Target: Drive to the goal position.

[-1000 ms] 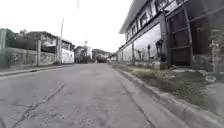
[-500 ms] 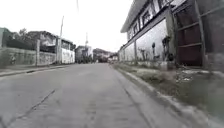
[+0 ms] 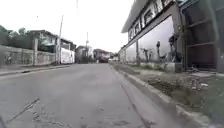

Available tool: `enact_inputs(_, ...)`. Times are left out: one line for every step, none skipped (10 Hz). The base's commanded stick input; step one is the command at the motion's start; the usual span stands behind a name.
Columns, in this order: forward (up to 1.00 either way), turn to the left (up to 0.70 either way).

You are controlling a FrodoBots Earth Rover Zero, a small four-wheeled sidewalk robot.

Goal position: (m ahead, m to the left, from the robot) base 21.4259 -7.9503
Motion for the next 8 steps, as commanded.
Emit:
enact_inputs(1.00, 0.00)
enact_inputs(1.00, 0.00)
enact_inputs(1.00, 0.00)
enact_inputs(1.00, 0.03)
enact_inputs(1.00, 0.10)
enact_inputs(1.00, 0.00)
enact_inputs(1.00, 0.00)
enact_inputs(1.00, 0.00)
